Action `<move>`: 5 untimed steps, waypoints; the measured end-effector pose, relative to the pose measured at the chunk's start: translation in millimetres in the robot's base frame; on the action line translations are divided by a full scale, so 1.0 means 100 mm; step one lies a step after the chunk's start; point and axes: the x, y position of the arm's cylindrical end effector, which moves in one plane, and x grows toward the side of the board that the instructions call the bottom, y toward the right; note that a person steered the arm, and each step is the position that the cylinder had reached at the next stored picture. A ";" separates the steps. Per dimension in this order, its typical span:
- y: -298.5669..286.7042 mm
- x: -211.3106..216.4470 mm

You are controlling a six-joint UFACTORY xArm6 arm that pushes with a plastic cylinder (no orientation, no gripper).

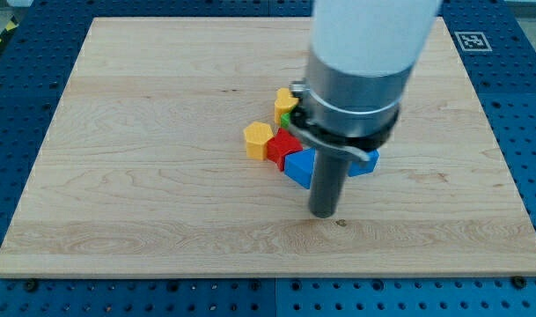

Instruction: Put the triangle at the bottom of the green circle

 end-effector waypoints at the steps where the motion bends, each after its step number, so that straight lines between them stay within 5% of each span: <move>1: -0.07 -0.09; 5: -0.07 -0.97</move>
